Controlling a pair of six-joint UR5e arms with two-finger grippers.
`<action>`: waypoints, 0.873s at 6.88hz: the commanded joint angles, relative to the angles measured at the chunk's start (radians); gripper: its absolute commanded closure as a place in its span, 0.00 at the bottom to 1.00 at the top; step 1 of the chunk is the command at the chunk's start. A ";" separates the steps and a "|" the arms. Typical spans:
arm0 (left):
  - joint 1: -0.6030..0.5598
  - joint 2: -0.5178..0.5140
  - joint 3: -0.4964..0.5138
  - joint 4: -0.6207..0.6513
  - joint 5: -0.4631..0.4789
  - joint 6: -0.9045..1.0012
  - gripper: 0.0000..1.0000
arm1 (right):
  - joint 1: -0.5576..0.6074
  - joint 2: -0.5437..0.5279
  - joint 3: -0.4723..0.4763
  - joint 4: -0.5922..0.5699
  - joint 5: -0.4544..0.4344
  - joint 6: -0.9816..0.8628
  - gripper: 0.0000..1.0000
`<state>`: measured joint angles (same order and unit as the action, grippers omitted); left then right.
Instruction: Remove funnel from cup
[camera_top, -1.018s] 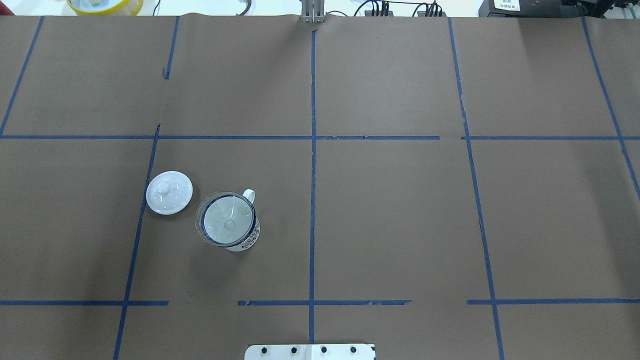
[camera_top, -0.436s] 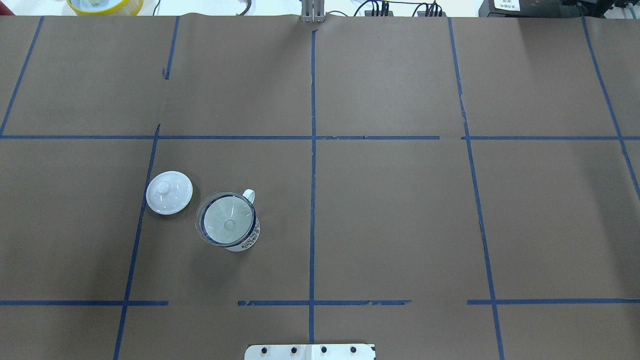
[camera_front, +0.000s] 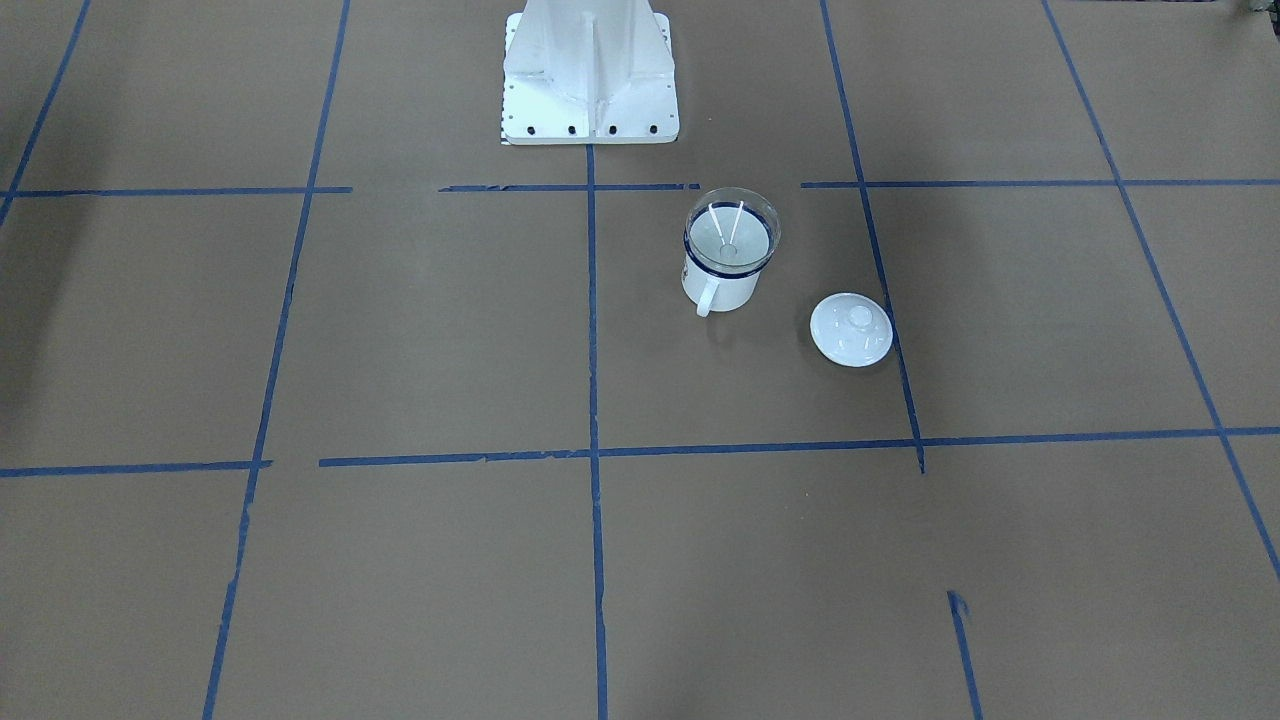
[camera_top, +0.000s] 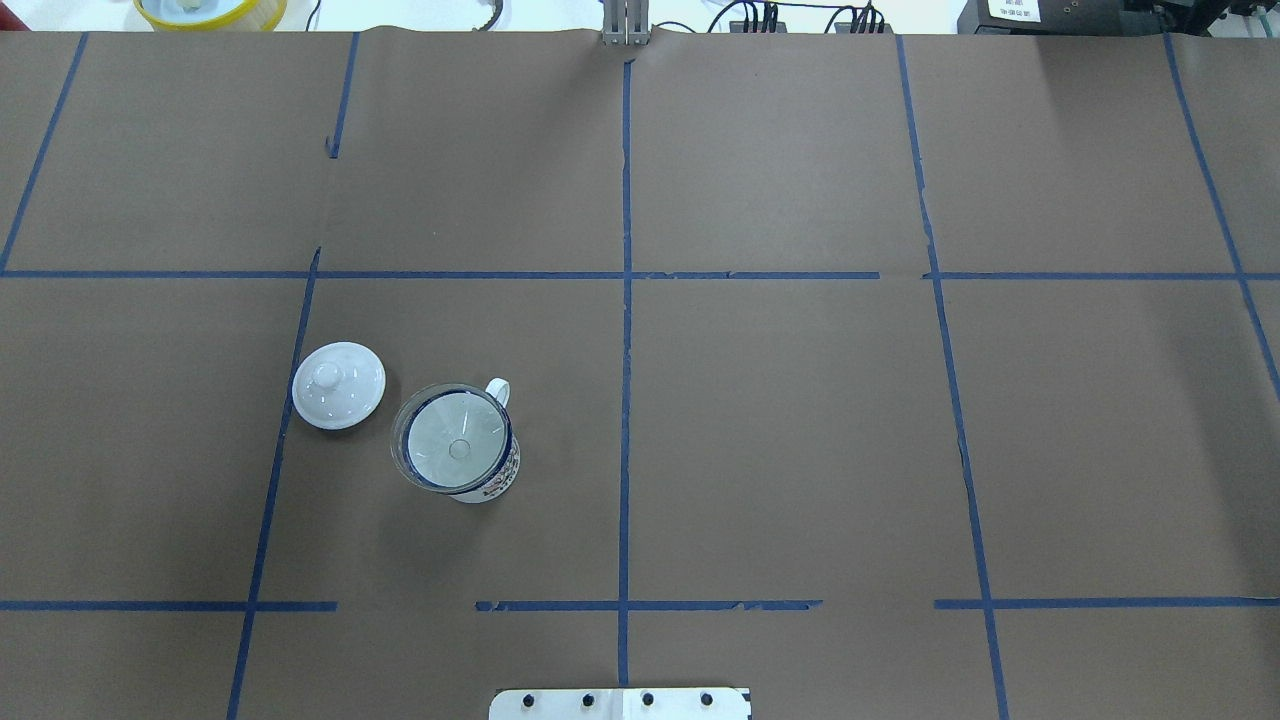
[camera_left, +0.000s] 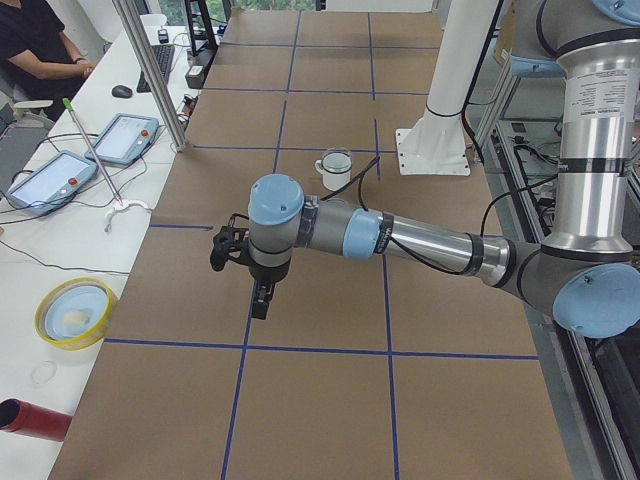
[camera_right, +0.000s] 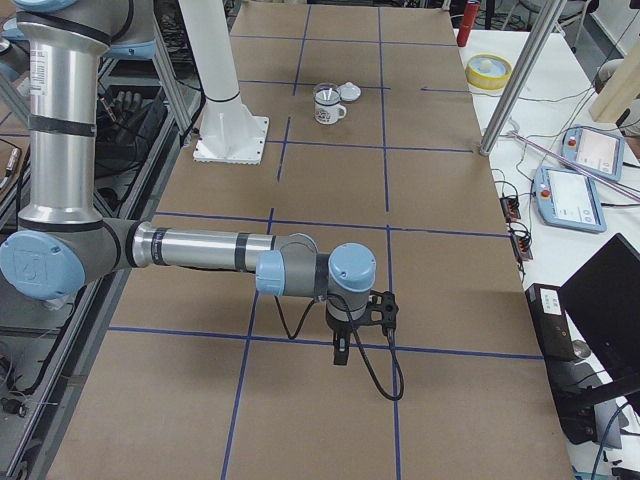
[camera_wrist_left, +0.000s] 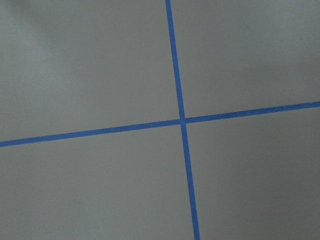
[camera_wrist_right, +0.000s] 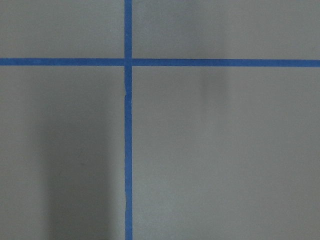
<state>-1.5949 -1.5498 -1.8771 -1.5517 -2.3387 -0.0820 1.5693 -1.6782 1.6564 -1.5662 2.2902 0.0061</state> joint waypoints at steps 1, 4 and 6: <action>0.148 -0.044 -0.136 0.001 -0.002 -0.236 0.00 | 0.000 0.000 0.000 0.000 0.000 0.000 0.00; 0.404 -0.181 -0.232 0.001 0.062 -0.601 0.00 | 0.000 0.000 0.000 0.000 0.000 0.000 0.00; 0.592 -0.277 -0.252 0.005 0.230 -0.738 0.00 | 0.000 0.000 0.000 0.000 0.000 0.000 0.00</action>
<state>-1.1116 -1.7752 -2.1119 -1.5498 -2.2077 -0.7371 1.5693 -1.6781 1.6567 -1.5662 2.2902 0.0061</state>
